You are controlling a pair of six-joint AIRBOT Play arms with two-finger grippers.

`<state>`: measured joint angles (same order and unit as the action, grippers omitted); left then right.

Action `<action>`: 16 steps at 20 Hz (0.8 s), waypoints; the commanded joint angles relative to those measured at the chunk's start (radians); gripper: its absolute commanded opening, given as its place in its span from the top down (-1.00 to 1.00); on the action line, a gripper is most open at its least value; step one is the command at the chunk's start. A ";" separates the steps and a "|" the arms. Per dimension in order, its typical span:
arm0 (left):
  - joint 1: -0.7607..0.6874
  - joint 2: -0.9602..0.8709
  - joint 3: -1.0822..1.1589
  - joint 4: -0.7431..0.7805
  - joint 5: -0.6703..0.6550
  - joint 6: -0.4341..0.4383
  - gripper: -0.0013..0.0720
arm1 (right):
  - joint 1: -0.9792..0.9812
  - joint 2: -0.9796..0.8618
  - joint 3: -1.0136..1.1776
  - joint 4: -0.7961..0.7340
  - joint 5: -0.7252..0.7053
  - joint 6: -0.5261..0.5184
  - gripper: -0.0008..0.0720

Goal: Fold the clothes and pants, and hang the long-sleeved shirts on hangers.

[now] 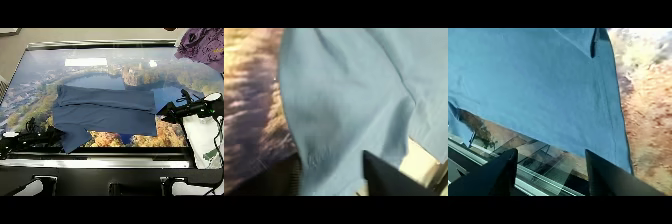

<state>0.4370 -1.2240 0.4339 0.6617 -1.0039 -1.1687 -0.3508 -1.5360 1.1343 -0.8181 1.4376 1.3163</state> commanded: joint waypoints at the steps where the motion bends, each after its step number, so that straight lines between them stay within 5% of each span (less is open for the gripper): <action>1: -0.041 -0.047 -0.002 -0.008 0.055 0.000 0.33 | 0.001 0.002 0.000 0.002 0.006 -0.005 -0.33; 3: -0.043 -0.049 0.000 -0.008 0.054 0.003 0.91 | 0.000 0.016 0.000 -0.032 0.027 -0.016 -0.32; 6: -0.043 -0.046 0.001 -0.007 0.054 0.004 0.91 | -0.009 0.037 -0.003 -0.155 0.027 0.008 -0.32; 16: -0.043 -0.045 0.002 -0.008 0.010 0.025 0.91 | -0.043 0.024 -0.295 -0.117 -0.126 -0.090 -0.32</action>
<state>0.3939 -1.2690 0.4347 0.6518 -0.9733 -1.1465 -0.3920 -1.5105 0.9176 -0.9672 1.3678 1.2732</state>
